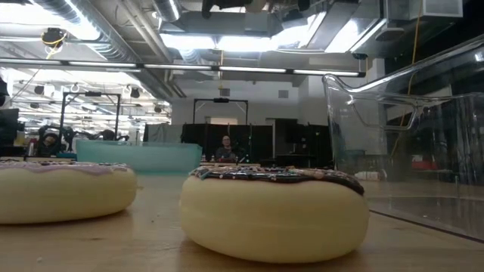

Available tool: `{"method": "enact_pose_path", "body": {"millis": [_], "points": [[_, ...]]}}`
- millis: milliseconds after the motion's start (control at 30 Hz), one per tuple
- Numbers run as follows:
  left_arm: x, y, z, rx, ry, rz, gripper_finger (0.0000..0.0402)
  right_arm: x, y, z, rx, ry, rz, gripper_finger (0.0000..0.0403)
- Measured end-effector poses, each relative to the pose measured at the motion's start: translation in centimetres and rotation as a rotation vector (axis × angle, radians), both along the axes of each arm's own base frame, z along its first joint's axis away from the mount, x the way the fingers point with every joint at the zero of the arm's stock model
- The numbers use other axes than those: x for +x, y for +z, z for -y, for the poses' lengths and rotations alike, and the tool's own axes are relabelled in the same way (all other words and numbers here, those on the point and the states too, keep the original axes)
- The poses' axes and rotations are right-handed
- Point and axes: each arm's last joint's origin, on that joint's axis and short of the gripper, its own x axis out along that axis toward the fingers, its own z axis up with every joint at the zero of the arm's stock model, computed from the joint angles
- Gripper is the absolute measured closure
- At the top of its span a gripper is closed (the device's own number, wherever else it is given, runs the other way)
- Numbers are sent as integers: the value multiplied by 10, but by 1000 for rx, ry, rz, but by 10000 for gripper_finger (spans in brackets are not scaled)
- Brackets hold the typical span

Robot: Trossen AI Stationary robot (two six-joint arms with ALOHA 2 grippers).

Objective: Pick & Place Food Item
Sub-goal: Put the white donut into the black bin

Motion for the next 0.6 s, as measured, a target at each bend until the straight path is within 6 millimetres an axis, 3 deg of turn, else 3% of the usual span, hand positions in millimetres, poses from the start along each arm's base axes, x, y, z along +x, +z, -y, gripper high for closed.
{"method": "enact_pose_path", "body": {"millis": [400,600], "points": [[1,5,3,9,-45,51,393,-1,0,2,13,-12,5,207],[2,5,4,-7,-63,60,393,-2,0,4,19,-19,9,262]]}}
